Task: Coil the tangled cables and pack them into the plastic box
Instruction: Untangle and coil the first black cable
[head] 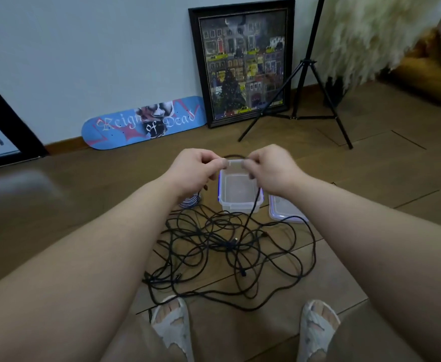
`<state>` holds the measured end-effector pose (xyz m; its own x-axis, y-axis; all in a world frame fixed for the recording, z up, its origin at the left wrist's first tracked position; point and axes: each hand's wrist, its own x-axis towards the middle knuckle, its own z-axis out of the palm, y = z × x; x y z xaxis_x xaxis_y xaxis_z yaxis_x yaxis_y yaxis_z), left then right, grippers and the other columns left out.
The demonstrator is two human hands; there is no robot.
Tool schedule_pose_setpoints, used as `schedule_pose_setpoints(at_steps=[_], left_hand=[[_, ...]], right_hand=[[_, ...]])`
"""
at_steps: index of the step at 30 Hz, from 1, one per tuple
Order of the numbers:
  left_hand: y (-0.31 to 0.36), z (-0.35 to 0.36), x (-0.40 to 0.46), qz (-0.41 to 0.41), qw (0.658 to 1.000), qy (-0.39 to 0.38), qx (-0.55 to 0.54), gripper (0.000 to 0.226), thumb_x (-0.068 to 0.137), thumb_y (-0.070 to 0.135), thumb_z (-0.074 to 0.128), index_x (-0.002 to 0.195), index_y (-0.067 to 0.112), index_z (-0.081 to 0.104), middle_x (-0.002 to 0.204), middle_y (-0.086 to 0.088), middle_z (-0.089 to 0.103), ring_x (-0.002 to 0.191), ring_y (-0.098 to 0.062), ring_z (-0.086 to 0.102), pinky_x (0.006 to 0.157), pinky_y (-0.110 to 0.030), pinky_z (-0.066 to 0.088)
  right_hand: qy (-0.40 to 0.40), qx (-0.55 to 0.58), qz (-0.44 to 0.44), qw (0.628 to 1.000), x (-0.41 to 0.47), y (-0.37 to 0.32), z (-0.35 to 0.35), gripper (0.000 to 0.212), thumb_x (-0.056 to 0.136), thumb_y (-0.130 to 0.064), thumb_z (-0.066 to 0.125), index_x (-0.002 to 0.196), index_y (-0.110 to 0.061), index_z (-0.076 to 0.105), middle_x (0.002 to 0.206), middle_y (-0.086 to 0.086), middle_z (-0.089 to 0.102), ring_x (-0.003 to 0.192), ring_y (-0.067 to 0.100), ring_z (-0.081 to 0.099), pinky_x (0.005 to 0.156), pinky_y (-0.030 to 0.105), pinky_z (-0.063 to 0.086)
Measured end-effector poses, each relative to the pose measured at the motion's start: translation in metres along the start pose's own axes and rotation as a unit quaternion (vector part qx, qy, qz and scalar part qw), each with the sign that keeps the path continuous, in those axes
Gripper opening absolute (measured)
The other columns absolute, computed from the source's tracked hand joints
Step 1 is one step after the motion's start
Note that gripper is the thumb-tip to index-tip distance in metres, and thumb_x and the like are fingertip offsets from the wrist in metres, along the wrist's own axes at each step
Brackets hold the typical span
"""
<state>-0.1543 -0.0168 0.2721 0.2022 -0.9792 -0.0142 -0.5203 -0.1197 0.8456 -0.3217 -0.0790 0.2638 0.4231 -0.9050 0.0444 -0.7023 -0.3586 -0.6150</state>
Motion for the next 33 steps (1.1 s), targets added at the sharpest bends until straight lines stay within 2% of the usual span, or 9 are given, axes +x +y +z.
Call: schedule_pose_setpoints(at_steps=[4, 7, 10, 15, 21, 24, 27, 30, 33], left_hand=[[-0.017, -0.018, 0.002, -0.018, 1.0, 0.023, -0.003, 0.021, 0.097, 0.026, 0.058, 0.082, 0.025, 0.072, 0.071, -0.002, 0.056, 0.072, -0.021, 0.048, 0.069, -0.034, 0.043], [-0.014, -0.015, 0.002, -0.006, 1.0, 0.002, 0.017, 0.019, 0.097, 0.027, 0.058, 0.084, 0.023, 0.073, 0.071, 0.0, 0.057, 0.067, -0.011, 0.051, 0.067, -0.028, 0.044], [-0.002, -0.008, 0.001, 0.027, 1.0, -0.005, 0.011, 0.016, 0.094, 0.025, 0.064, 0.08, 0.021, 0.07, 0.066, 0.008, 0.059, 0.061, -0.003, 0.051, 0.06, -0.015, 0.044], [-0.024, -0.038, 0.001, -0.015, 0.999, 0.039, 0.016, 0.016, 0.094, 0.027, 0.063, 0.082, 0.019, 0.069, 0.073, -0.001, 0.059, 0.07, -0.014, 0.051, 0.066, -0.028, 0.044], [-0.037, -0.046, 0.002, -0.024, 0.999, 0.022, 0.021, 0.013, 0.094, 0.028, 0.062, 0.092, 0.025, 0.075, 0.08, -0.002, 0.062, 0.074, -0.013, 0.054, 0.075, -0.03, 0.048], [-0.026, -0.028, 0.005, -0.006, 0.999, -0.026, 0.034, 0.012, 0.092, 0.025, 0.066, 0.091, 0.018, 0.076, 0.071, -0.003, 0.059, 0.064, -0.014, 0.049, 0.064, -0.028, 0.043], [-0.033, -0.03, 0.006, -0.023, 0.998, -0.028, 0.045, 0.013, 0.092, 0.027, 0.068, 0.085, 0.017, 0.073, 0.061, 0.004, 0.056, 0.057, -0.012, 0.046, 0.059, -0.023, 0.04], [-0.048, -0.043, 0.003, -0.06, 0.997, -0.004, 0.048, 0.013, 0.094, 0.025, 0.063, 0.087, 0.018, 0.072, 0.054, 0.013, 0.053, 0.054, -0.007, 0.046, 0.054, -0.022, 0.039], [-0.052, -0.045, 0.001, -0.07, 0.996, -0.026, 0.045, 0.015, 0.096, 0.025, 0.06, 0.091, 0.02, 0.074, 0.047, 0.018, 0.054, 0.054, -0.001, 0.048, 0.056, -0.019, 0.041]], right_hand=[[0.066, -0.115, 0.109, 0.985, 0.01, 0.019, -0.007, 0.023, 0.096, -0.017, 0.046, 0.096, -0.006, 0.067, 0.093, 0.013, 0.067, 0.088, 0.033, 0.061, 0.065, 0.03, 0.045], [-0.008, -0.104, -0.028, 0.994, 0.001, 0.0, 0.007, 0.046, 0.098, -0.02, 0.051, 0.143, -0.017, 0.044, 0.136, 0.007, 0.057, 0.115, 0.027, 0.058, 0.091, 0.034, 0.047], [-0.024, -0.027, -0.105, 0.994, -0.005, -0.023, 0.015, 0.02, 0.099, -0.022, 0.049, 0.111, -0.019, 0.065, 0.104, 0.007, 0.069, 0.088, 0.024, 0.064, 0.081, 0.037, 0.053], [0.174, 0.152, 0.147, 0.962, 0.02, 0.021, -0.013, 0.026, 0.094, -0.017, 0.051, 0.08, -0.004, 0.068, 0.082, 0.011, 0.071, 0.082, 0.035, 0.068, 0.078, 0.047, 0.056], [0.0, -0.07, -0.003, 0.998, 0.001, -0.001, 0.005, 0.066, 0.094, -0.025, 0.059, 0.152, -0.024, 0.027, 0.151, 0.003, 0.04, 0.125, 0.026, 0.053, 0.099, 0.037, 0.045], [-0.086, -0.037, -0.123, 0.988, -0.004, -0.037, 0.029, 0.041, 0.096, -0.025, 0.056, 0.137, -0.02, 0.049, 0.124, 0.003, 0.062, 0.113, 0.022, 0.059, 0.093, 0.034, 0.048], [-0.051, 0.001, 0.0, 0.999, 0.011, -0.026, 0.034, 0.023, 0.1, -0.021, 0.047, 0.09, -0.009, 0.063, 0.075, 0.004, 0.063, 0.074, 0.024, 0.063, 0.065, 0.035, 0.052], [0.032, -0.098, 0.16, 0.982, 0.024, 0.001, 0.021, 0.019, 0.096, -0.012, 0.048, 0.092, -0.002, 0.064, 0.09, 0.014, 0.066, 0.076, 0.031, 0.059, 0.061, 0.03, 0.045], [-0.018, -0.157, 0.054, 0.986, 0.02, -0.007, 0.026, 0.043, 0.095, -0.017, 0.054, 0.138, -0.017, 0.048, 0.125, 0.01, 0.061, 0.102, 0.028, 0.06, 0.076, 0.032, 0.049]])
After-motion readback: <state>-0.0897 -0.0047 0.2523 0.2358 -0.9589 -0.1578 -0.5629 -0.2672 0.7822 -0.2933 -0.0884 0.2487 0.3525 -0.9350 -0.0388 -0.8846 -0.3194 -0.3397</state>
